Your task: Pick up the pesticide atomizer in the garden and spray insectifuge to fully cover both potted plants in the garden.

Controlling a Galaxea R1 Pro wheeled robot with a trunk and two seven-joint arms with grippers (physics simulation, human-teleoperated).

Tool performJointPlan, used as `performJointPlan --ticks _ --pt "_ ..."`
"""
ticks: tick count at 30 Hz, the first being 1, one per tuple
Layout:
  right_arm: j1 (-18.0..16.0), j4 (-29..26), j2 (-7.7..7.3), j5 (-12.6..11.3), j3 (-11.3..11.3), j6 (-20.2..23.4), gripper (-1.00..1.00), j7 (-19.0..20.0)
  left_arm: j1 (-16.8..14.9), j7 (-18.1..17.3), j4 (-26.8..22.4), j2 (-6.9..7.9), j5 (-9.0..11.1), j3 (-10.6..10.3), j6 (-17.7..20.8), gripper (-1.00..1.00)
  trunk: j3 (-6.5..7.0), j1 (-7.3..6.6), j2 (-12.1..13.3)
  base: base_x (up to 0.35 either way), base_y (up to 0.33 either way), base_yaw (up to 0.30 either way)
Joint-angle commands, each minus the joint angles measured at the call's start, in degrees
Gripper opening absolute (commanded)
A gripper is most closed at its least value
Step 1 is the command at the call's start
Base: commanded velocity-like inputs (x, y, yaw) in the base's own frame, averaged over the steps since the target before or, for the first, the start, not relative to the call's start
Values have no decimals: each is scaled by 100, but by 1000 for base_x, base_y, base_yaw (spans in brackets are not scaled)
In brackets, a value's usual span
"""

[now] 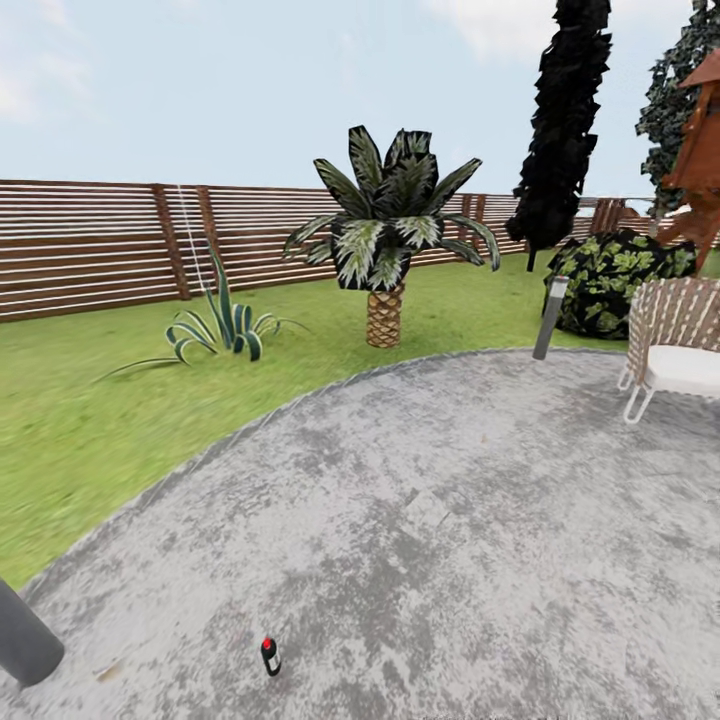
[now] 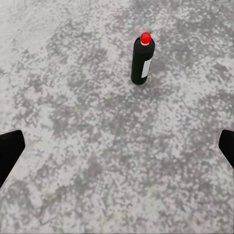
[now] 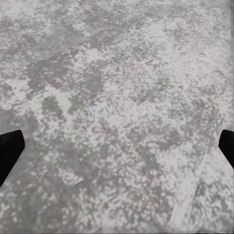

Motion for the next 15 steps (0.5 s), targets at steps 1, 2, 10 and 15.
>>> performJointPlan --ticks 1,2,10,15 --pt "-4 3 -1 27 -2 -16 100 -1 -2 2 5 0 7 5 -18 100 -3 -1 -2 1 337 -289" --pt "-4 3 -1 27 -2 -16 100 -1 -2 2 6 0 7 5 -18 100 0 -1 -2 0 337 -289" --pt "-4 3 -1 27 -2 -16 100 -1 -2 2 9 0 7 4 -18 100 19 -1 -2 0 337 -289" --pt "-4 3 -1 27 -2 -16 100 -1 -2 0 11 0 7 4 -18 100 29 -1 -2 0 287 -288"
